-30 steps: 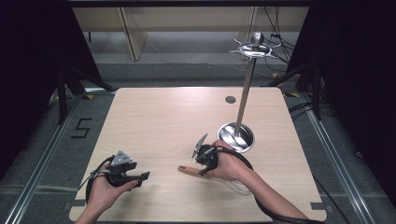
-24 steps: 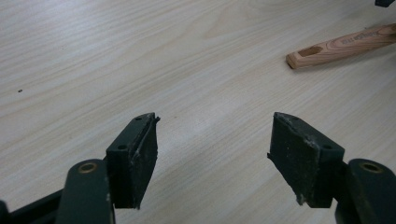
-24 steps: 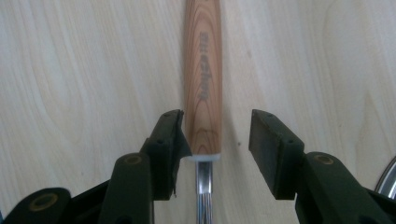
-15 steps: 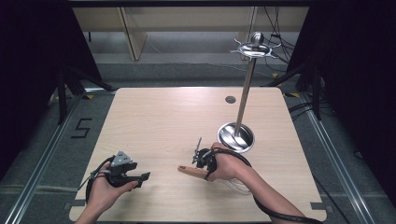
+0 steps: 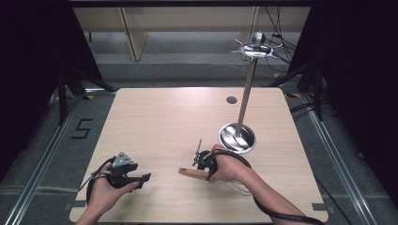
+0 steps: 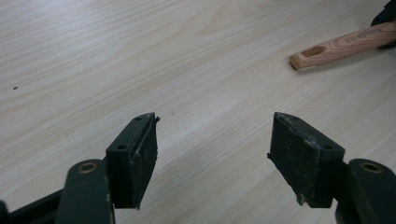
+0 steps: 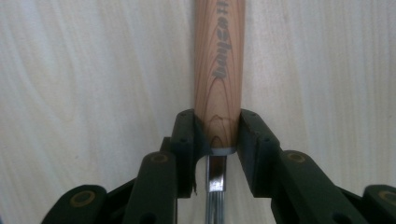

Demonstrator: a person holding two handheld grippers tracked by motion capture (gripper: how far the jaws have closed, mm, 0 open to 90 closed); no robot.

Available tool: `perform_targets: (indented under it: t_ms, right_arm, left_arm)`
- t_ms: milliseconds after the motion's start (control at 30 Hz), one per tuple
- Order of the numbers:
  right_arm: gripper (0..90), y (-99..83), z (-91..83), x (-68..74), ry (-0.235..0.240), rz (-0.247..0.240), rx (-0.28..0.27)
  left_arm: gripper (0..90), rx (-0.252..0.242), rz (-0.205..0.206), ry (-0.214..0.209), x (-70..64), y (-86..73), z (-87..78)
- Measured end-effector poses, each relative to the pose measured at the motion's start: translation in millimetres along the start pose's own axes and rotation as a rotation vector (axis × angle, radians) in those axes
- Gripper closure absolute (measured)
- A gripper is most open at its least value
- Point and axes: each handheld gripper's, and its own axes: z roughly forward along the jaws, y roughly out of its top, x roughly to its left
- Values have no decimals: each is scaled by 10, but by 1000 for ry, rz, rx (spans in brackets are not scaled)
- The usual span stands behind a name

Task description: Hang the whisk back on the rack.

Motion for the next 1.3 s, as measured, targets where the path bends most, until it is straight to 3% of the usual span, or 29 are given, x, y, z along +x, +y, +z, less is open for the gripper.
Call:
perform_targets:
  t_ms: [67,133,167,267,333,367,467,500,600,633,667,700,733,767,833,933,967,1067,1133,1200,1233,1300]
  right_arm:
    - [701,-28,-22,8,-24,0,-26]
    - [701,-45,-34,8,-16,7,-43]
    - [701,-54,-73,29,-30,29,-43]
    - [702,-143,-159,-18,-69,-34,-133]
    - [702,-166,-194,-3,-78,-17,-144]
    - [702,-216,-277,36,-78,44,-154]
    - [703,-287,-379,51,-112,49,-225]
    - [703,-287,-379,51,-112,49,-225]
    - [703,-414,-525,91,-147,102,-320]
    - [703,-439,-545,91,-140,87,-365]
    - [703,-439,-545,91,-140,87,-365]
    - [704,-505,-595,108,-157,118,-407]
    - [704,-505,-595,108,-157,118,-407]
    - [704,-566,-634,116,-184,131,-450]
    - [704,-632,-674,142,-201,190,-478]
    - [705,-690,-717,140,-226,199,-501]
    - [705,-753,-738,133,-252,215,-549]
    - [705,-822,-766,133,-247,245,-583]
    - [705,-927,-783,122,-259,279,-649]
    - [705,-994,-804,131,-249,310,-662]
    - [705,-1022,-805,132,-265,321,-683]
    - [706,-1056,-827,130,-263,323,-686]
  left_arm:
    - [316,-4,-8,0,-3,-1,5]
    - [316,-4,-5,0,-2,0,5]
    - [316,-5,-6,0,-3,1,4]
    - [316,-7,-11,0,-4,-1,7]
    - [316,-4,-11,-1,-1,-1,7]
    - [316,-6,-14,0,-3,-1,7]
    - [316,-8,-10,1,-3,-1,3]
    - [315,-8,-10,1,-3,-1,3]
    - [316,4,-9,3,1,1,-1]
    - [316,2,-11,3,0,0,0]
    - [315,2,-11,3,0,0,0]
    - [315,-5,-11,5,-3,-3,3]
    - [315,-4,-11,3,-3,-2,1]
    - [316,-2,-9,5,-2,-1,-3]
    - [315,11,6,8,10,-2,-10]
    - [315,32,25,10,26,2,-19]
    - [315,31,26,9,26,2,-17]
    - [315,21,16,7,17,0,-11]
    - [315,32,27,8,25,1,-16]
    - [315,28,26,7,23,-2,-11]
    - [315,29,27,6,23,-2,-10]
    - [315,30,26,6,21,-3,-9]
